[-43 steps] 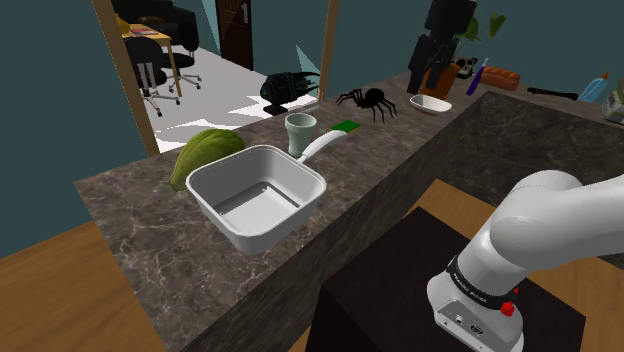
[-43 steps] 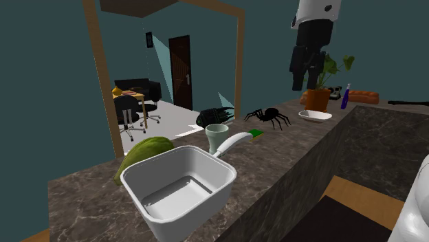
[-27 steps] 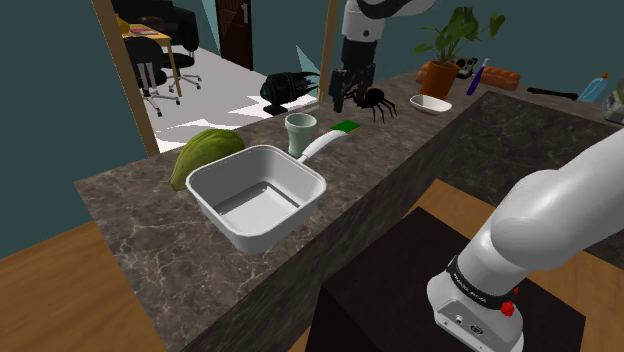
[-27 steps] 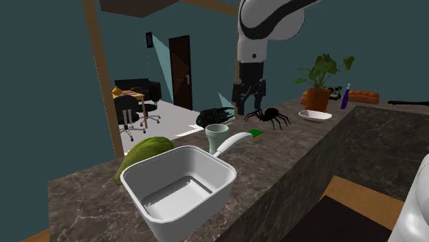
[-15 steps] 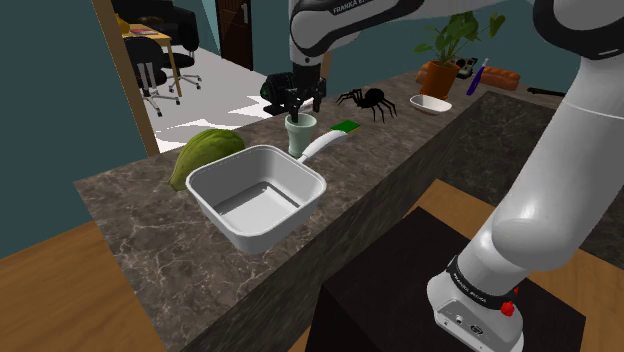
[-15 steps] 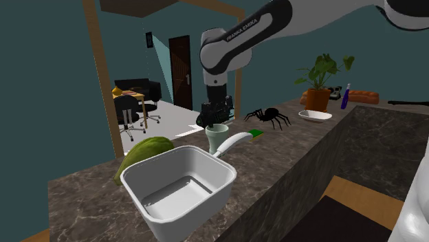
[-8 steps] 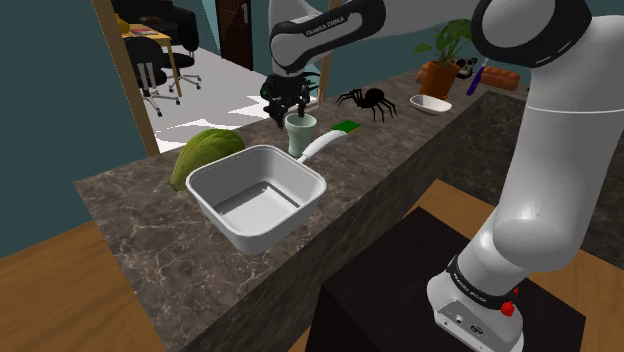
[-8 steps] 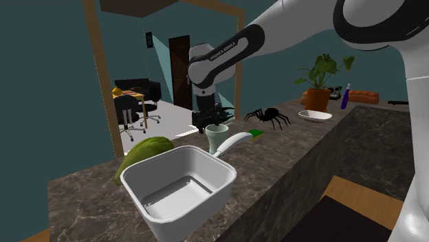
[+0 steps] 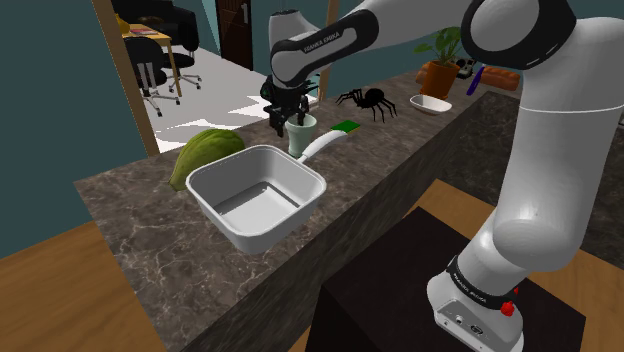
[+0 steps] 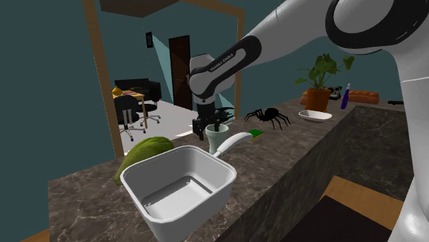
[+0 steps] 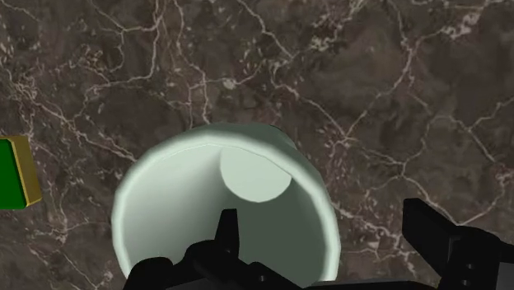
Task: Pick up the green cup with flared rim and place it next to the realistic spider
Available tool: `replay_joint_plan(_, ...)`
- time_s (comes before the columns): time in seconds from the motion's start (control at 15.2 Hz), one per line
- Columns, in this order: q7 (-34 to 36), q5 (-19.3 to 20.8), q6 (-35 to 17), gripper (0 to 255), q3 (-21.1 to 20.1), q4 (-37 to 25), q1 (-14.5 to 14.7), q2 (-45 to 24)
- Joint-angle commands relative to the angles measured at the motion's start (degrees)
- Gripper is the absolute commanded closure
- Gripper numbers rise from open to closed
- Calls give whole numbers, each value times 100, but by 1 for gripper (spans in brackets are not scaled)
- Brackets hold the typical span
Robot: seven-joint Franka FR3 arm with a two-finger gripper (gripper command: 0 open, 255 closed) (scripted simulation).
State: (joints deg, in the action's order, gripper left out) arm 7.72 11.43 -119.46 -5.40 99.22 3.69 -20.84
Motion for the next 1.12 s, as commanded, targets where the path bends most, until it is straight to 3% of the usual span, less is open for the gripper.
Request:
replay_joint_plan(0.0, 2, 1, -13, 0, 0, 11, 0, 1)
replay_joint_plan(0.26, 2, 1, -12, 0, 0, 10, 0, 0)
replay_joint_plan(0.33, 2, 1, -12, 255, 0, 10, 0, 0)
replay_joint_plan(1.06, -23, -17, 116, 255, -6, -60, -1, 60)
